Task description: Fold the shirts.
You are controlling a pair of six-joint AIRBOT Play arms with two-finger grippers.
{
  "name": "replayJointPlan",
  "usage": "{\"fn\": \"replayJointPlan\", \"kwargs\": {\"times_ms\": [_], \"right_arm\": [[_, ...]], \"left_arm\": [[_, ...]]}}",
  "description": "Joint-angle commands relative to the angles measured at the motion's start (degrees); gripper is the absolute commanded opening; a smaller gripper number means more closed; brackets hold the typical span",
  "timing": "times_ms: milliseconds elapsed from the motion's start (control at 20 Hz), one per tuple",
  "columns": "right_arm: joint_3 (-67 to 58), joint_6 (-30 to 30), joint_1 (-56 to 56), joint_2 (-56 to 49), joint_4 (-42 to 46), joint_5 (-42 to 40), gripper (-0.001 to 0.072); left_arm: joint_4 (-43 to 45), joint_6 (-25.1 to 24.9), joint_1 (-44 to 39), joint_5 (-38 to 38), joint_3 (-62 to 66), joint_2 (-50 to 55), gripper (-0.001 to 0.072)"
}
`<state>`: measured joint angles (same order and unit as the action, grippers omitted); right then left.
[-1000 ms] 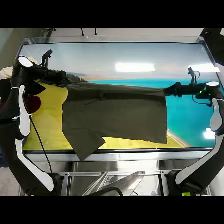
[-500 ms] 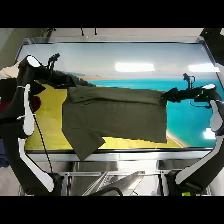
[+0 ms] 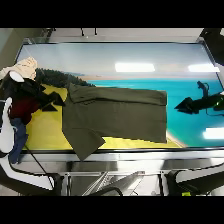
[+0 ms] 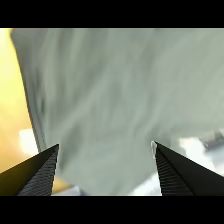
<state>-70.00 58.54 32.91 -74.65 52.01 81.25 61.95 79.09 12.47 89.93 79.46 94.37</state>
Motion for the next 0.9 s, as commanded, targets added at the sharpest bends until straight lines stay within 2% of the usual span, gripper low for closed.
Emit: {"fn": "replayJointPlan", "kwargs": {"times_ms": [0,100,300,600,850], "right_arm": [[17.07,1.75,1.81,8.81,3.30,-5.55,0.0433],[23.39,1.73,1.90,10.84,2.49,-6.62,0.0440],[27.45,-0.26,1.88,10.93,-1.95,-8.57,0.0440],[28.57,-3.02,-2.89,9.86,-2.12,-9.20,0.0439],[28.72,-2.99,-6.60,9.88,-2.14,-6.75,0.0438]], "left_arm": [[-0.02,-1.27,1.27,-4.50,-23.02,-10.58,0.0647],[-0.04,-1.09,1.27,-6.95,-32.06,-14.93,0.0647],[-0.13,-0.61,1.27,-10.75,-43.12,-20.09,0.0647],[-3.54,-0.79,1.25,-18.18,-47.12,-18.97,0.0647],[-16.98,-8.17,1.25,-19.65,-47.06,-15.82,0.0645]]}}
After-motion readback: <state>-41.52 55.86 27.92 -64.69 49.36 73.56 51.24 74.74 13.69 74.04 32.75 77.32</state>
